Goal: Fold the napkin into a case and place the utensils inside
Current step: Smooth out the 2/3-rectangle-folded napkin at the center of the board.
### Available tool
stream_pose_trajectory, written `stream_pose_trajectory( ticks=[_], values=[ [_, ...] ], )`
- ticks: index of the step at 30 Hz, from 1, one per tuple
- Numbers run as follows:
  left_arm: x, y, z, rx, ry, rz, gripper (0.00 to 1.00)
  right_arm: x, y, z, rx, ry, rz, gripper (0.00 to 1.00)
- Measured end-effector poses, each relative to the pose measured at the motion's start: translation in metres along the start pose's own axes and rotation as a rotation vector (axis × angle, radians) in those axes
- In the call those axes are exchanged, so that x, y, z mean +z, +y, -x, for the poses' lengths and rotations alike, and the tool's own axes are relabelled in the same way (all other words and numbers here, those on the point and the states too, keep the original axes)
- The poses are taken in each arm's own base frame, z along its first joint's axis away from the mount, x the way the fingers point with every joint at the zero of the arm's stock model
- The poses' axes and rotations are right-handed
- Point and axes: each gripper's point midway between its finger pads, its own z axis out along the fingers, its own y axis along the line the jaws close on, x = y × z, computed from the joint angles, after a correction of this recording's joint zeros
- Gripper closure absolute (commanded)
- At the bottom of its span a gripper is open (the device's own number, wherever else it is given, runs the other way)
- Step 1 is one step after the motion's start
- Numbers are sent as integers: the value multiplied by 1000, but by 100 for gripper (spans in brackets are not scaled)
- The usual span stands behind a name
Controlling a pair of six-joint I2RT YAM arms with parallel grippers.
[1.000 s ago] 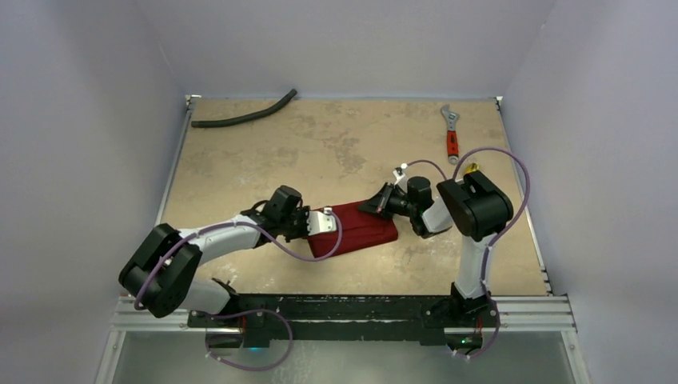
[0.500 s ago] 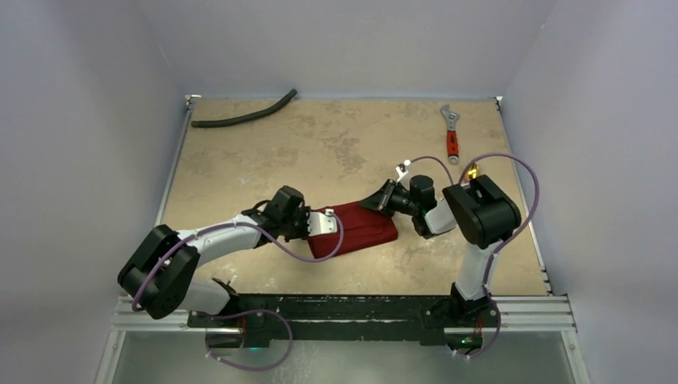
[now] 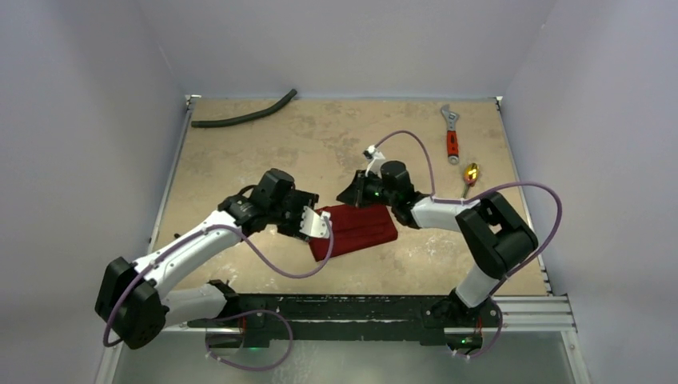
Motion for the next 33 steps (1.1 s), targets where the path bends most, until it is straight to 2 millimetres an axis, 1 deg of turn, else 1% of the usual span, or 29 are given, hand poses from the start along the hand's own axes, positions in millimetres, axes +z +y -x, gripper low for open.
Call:
stream_pose_trajectory(
  ticks=[1, 2, 4, 5, 8, 11, 12, 14, 16, 17, 21, 25, 29, 33],
  values=[
    [-7, 2, 8, 54, -28, -3, 25, 4, 5, -6, -28, 21, 9, 87],
    [-11, 1, 13, 88, -52, -10, 24, 6, 5, -8, -47, 31, 10, 89],
    [-15, -7, 23, 174, -93, -40, 24, 14, 9, -17, -91, 61, 19, 92],
    [-14, -15, 28, 217, -112, -61, 24, 17, 9, -23, -108, 78, 21, 93],
    [1, -49, 37, 331, -152, -149, 25, 23, 8, -39, -133, 125, 20, 97],
    [17, -91, 35, 416, -169, -256, 30, 29, 2, -56, -130, 167, 13, 99],
    [21, -102, 33, 435, -168, -290, 31, 30, 0, -60, -127, 178, 9, 99],
    [27, -113, 32, 463, -167, -333, 33, 33, -7, -69, -118, 202, 0, 100],
    [32, -117, 33, 486, -172, -345, 34, 35, -13, -77, -110, 221, -9, 100],
    [34, -117, 33, 495, -175, -342, 35, 37, -13, -79, -109, 225, 1, 100],
    [41, -120, 31, 525, -184, -319, 42, 42, -12, -76, -110, 217, 12, 100],
    [49, -128, 26, 560, -190, -290, 44, 43, -12, -76, -99, 209, 13, 100],
    [52, -121, 26, 625, -193, -212, 49, 44, -13, -75, -85, 201, 5, 100],
    [54, -115, 23, 659, -175, -171, 51, 44, -15, -73, -77, 178, -5, 100]
  ],
)
